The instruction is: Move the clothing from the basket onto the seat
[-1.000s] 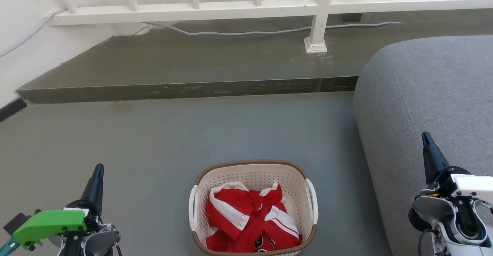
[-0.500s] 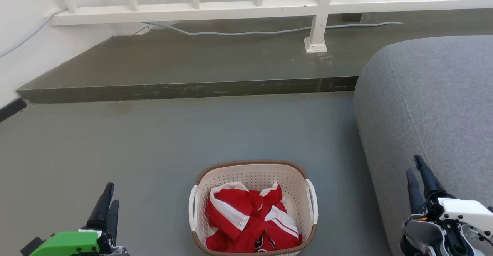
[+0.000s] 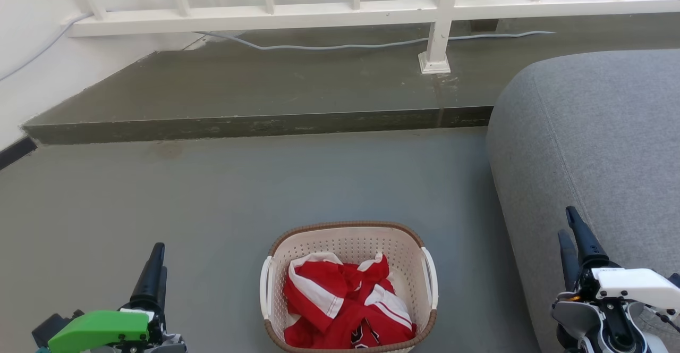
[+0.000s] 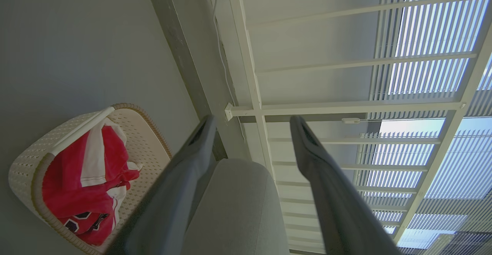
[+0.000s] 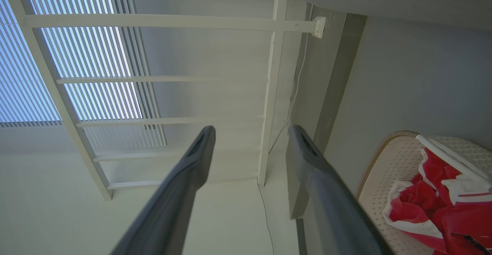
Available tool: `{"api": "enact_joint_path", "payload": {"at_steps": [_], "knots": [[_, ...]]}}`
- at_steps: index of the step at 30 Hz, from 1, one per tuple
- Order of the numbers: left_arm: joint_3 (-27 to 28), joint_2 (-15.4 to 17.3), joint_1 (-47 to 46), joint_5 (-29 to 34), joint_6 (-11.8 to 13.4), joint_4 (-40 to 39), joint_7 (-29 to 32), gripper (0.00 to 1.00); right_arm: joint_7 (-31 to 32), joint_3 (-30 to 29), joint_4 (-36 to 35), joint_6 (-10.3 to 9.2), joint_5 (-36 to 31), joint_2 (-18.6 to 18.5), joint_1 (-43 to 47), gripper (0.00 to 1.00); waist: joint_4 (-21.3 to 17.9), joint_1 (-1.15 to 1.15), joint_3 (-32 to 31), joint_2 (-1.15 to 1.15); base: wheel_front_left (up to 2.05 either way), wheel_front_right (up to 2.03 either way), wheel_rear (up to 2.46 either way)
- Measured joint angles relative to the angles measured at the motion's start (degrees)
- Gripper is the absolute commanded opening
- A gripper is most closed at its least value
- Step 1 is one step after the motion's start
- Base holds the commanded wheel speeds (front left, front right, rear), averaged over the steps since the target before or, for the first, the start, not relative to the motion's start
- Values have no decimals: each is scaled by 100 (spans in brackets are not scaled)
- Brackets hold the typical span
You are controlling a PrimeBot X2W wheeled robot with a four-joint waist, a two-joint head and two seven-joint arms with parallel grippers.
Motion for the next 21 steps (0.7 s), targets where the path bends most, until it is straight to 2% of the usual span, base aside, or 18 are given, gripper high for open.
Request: {"api": "enact_joint_path", "payload": {"at_steps": [9, 21], "knots": [[-142, 14, -2, 532, 76, -160, -136, 100, -147, 131, -211, -69, -681, -8, -5, 100, -3, 0, -1, 0, 0, 0, 0], [-394, 79, -8, 1664, 210, -476, -396, 100, -401, 419, -489, -246, -1758, -35, -8, 100, 3, 0, 5, 0, 0, 0, 0]]}}
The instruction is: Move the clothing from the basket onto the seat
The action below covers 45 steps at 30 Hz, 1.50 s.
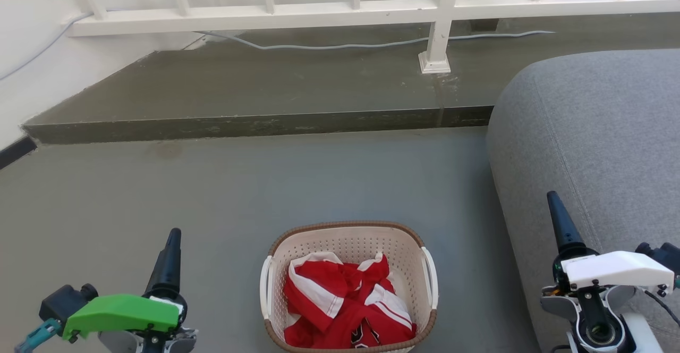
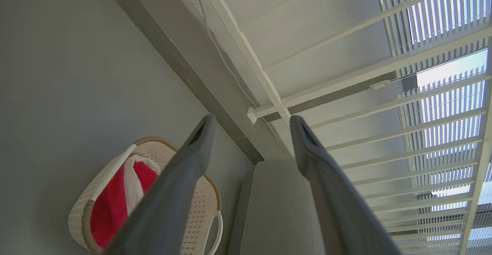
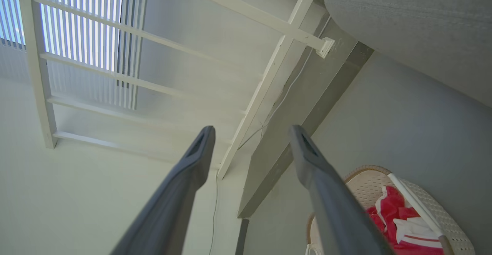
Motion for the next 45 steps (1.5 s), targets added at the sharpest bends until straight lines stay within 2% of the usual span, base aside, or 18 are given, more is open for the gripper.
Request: {"api": "enact_joint_path", "payload": {"at_steps": [11, 13, 25, 45], "knots": [[-293, 91, -1, 1168, 192, -222, -203, 100, -201, 297, -196, -116, -964, -41, -1, 100, -2, 0, 6, 0, 0, 0, 0], [-330, 109, -1, 1333, 230, -260, -252, 100, -258, 344, -230, -194, -1168, -47, -1, 100, -3, 0, 7, 0, 0, 0, 0], [-651, 221, -1, 2653, 396, -475, -472, 100, -482, 612, -359, -365, -2224, -73, -1, 100, -19, 0, 10, 0, 0, 0, 0], [-970, 283, 7, 4363, 704, -755, -868, 100, -893, 864, -673, -669, -3785, -101, 1, 100, -29, 0, -37, 0, 0, 0, 0]]}}
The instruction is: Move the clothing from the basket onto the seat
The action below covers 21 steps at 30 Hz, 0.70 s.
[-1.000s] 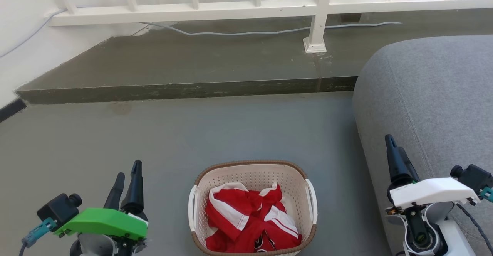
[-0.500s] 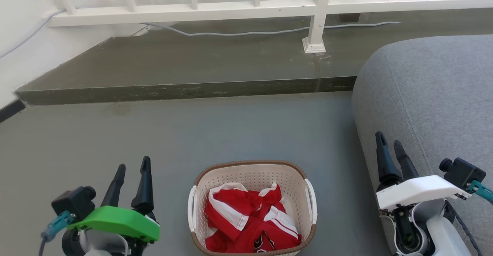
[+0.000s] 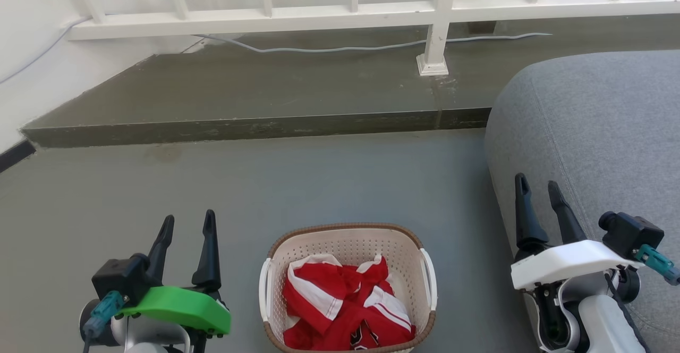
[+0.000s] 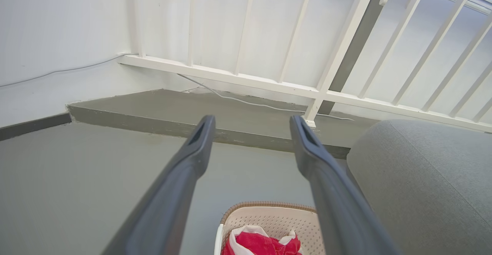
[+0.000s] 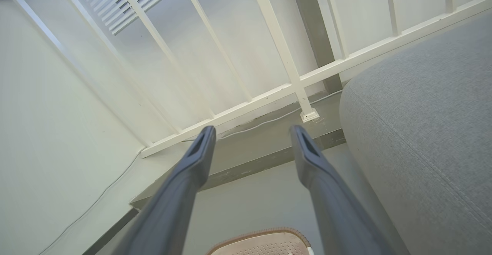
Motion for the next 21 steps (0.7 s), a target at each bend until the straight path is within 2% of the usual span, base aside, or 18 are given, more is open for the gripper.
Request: {"api": "enact_joint_path", "payload": {"at_steps": [21], "knots": [[-231, 35, 127, 1545, 281, -313, -437, 100, -423, 281, -305, -301, -1622, -41, 10, 100, -20, 0, -25, 0, 0, 0, 0]]}}
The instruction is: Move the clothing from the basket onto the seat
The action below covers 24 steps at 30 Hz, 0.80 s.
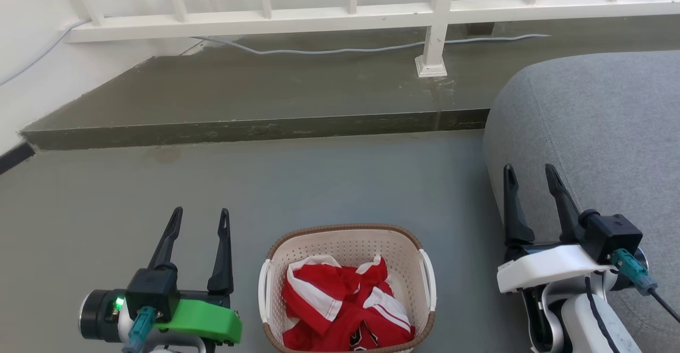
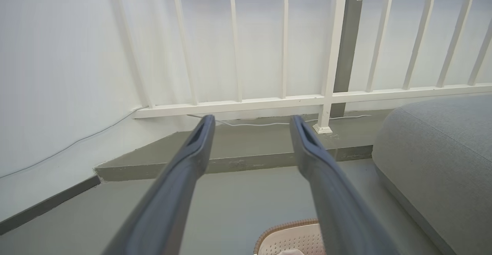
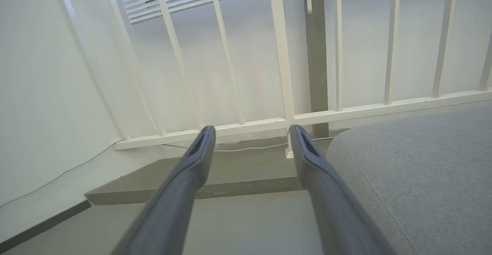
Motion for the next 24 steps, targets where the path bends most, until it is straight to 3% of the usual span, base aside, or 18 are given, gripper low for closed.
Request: {"api": "enact_joint_path", "payload": {"at_steps": [24], "knots": [[13, -1, 46, 12, 7, 63, -5, 100, -19, 9, -40, -1, -46, -1, 0, 100, -5, 0, 36, 0, 0, 0, 0]]}}
